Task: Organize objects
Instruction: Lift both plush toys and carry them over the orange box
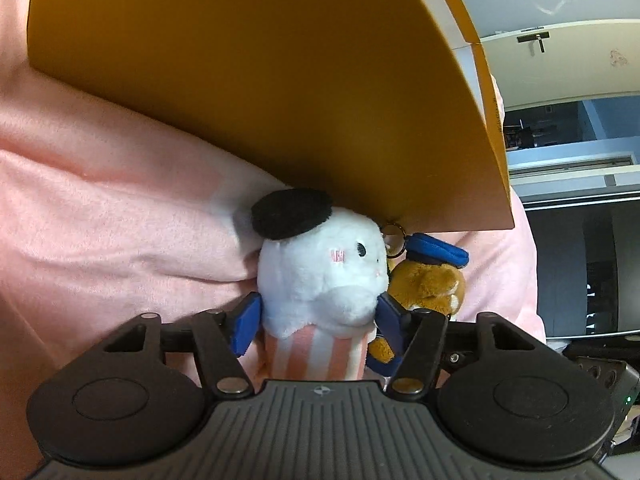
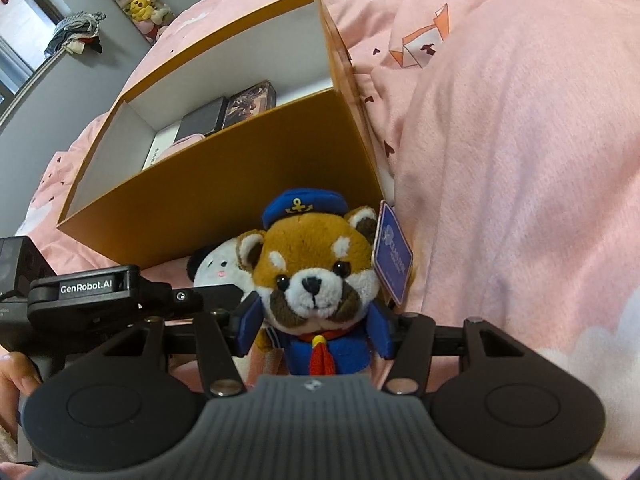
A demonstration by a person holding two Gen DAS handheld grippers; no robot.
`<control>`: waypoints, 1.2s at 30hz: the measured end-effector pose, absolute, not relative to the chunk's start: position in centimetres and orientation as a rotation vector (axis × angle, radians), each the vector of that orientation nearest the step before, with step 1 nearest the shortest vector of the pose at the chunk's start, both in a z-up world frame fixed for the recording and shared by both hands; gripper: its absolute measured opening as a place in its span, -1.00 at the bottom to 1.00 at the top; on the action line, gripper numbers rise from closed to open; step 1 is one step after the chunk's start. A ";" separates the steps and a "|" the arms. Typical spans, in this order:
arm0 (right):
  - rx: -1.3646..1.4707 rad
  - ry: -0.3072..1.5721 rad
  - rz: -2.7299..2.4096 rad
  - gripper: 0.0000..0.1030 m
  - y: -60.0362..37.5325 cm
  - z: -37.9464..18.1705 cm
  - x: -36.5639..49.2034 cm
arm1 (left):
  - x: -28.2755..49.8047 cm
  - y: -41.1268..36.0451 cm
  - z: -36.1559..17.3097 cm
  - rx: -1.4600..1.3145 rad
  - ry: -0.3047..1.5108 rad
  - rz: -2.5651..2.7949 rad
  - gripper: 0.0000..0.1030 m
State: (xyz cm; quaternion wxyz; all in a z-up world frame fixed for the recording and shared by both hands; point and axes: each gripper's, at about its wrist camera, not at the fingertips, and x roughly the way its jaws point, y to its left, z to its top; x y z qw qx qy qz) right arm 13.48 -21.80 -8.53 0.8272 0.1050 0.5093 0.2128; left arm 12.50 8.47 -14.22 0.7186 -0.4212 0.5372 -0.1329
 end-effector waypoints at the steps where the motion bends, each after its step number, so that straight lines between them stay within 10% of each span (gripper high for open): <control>1: 0.226 1.082 0.451 0.10 -21.8 -8.5 13.5 | 12.4 8.5 -14.1 -0.925 1.186 -0.292 0.31; 36: 0.273 0.689 0.642 0.06 -19.7 7.8 16.0 | 10.8 9.6 5.0 -0.692 0.644 -0.238 0.20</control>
